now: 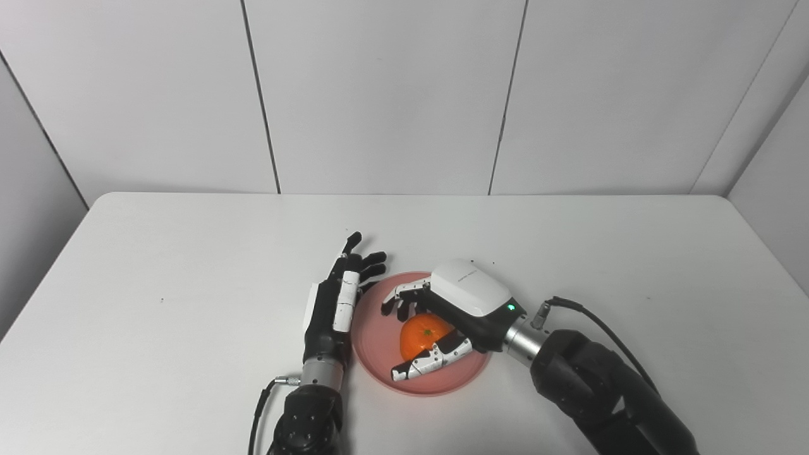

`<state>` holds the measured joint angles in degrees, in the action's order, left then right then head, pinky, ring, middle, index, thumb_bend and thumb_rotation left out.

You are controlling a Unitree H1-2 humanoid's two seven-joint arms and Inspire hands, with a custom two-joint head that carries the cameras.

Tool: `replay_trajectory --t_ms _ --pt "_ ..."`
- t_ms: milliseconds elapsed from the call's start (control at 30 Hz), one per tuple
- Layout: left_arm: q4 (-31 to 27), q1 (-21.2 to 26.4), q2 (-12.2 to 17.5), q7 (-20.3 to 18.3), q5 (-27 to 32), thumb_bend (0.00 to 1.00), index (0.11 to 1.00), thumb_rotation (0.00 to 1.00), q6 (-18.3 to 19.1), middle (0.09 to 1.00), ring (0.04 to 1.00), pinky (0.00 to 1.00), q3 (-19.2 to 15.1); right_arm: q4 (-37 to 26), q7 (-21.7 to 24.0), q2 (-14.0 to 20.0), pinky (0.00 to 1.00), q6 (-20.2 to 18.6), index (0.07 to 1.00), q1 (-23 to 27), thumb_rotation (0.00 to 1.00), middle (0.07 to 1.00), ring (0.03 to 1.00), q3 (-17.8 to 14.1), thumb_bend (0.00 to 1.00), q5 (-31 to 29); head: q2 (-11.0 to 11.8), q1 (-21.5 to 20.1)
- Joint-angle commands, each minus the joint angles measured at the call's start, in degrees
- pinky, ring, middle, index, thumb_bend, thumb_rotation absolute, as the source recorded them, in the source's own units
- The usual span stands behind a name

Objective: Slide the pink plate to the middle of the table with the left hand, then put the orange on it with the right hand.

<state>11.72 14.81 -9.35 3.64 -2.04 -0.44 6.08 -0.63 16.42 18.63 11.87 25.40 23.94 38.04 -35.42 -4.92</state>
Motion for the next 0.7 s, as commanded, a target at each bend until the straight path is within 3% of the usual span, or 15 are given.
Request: replay_trajectory --t_ms 0,167,333,433,533,667 --pt "0.1 0.7 -1.2 -0.2 -0.8 0.98 0.890 1.00 0.9 0.738 0.724 0.73 0.9 -1.1 -3.5 -0.1 0.42 3.8 0.592 2.6 0.84 0.562 0.492 -2.9 1.00 -3.4 0.0 0.1" --pt "-0.3 0.6 -1.1 -0.1 -1.7 1.00 0.898 1.00 1.7 0.695 0.715 0.80 0.9 -0.1 -5.7 -1.6 0.43 5.7 0.588 2.2 0.86 0.566 0.503 -7.3 1.00 -9.8 -0.1 -0.1" --pt "-0.9 1.0 -1.1 -0.4 -1.0 1.00 0.914 1.00 2.6 0.694 0.748 0.73 0.4 0.7 -6.2 -3.2 0.52 5.6 0.675 1.2 0.91 0.662 0.610 -10.6 1.00 -16.1 -0.1 -0.2" --pt "-1.2 1.4 -1.1 -0.1 -0.9 1.00 0.911 1.00 2.9 0.692 0.755 0.71 0.1 1.3 -6.4 -4.2 0.62 5.9 0.759 0.3 0.97 0.759 0.714 -12.2 1.00 -19.5 -0.2 0.0" --pt "-0.8 2.1 -1.0 0.3 -0.5 1.00 0.902 1.00 2.6 0.709 0.768 0.69 -0.8 2.2 -6.6 -5.8 0.78 3.9 0.841 -1.1 0.99 0.857 0.843 -14.5 1.00 -24.4 -0.3 -0.1" --pt "0.2 3.4 -1.1 0.6 1.1 1.00 0.884 1.00 1.2 0.785 0.807 0.70 -2.4 3.5 -7.9 -8.7 0.94 1.7 0.919 -2.8 1.00 0.952 0.963 -17.8 1.00 -29.4 -0.3 -0.1"
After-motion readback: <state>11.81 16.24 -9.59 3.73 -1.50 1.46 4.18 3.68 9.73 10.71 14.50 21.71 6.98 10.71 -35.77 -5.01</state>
